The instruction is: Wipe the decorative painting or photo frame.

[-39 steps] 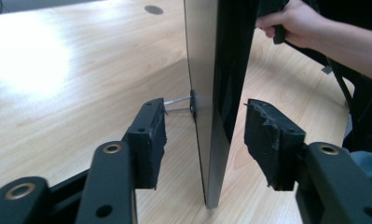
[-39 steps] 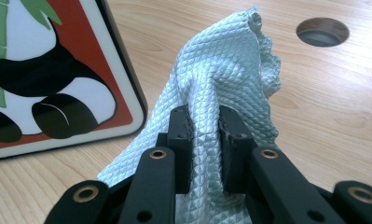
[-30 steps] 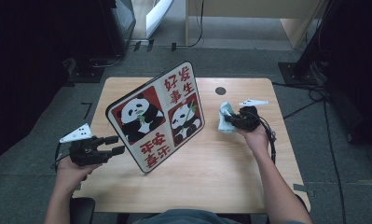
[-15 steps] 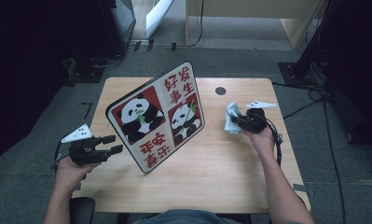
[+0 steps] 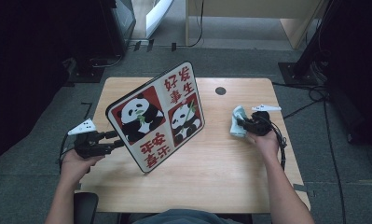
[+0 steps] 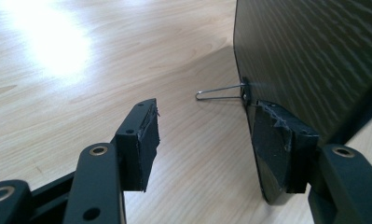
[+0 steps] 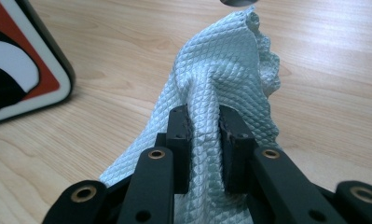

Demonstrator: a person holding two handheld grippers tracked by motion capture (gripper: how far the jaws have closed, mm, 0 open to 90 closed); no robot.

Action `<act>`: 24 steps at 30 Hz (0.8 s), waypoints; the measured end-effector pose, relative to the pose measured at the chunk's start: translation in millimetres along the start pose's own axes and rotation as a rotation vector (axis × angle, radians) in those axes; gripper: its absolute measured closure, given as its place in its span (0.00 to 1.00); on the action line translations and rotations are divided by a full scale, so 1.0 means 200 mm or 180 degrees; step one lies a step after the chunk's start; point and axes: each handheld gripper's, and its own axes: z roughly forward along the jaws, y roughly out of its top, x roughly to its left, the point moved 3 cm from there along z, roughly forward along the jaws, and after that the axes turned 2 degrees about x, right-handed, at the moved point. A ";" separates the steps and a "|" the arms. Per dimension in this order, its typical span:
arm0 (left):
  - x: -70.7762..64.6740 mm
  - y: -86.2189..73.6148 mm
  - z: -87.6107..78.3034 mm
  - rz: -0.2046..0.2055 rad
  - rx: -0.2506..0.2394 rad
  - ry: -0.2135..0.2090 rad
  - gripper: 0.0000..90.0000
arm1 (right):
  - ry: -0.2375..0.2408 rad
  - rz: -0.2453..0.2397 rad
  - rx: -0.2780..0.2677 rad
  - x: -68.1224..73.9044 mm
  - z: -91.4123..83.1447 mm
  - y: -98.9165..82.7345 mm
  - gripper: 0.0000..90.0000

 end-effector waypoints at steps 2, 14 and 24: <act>0.01 0.00 0.01 -0.0030 0.0005 0.0019 0.46 | -0.0049 -0.0006 0.0022 -0.01 0.01 -0.01 0.85; 0.04 0.01 0.04 -0.0060 0.0035 0.0067 0.47 | -0.0192 -0.0012 0.0089 -0.08 0.07 -0.05 0.80; 0.03 0.01 0.05 -0.0040 0.0065 0.0033 0.45 | -0.0118 0.0131 0.0058 -0.09 0.06 -0.05 0.61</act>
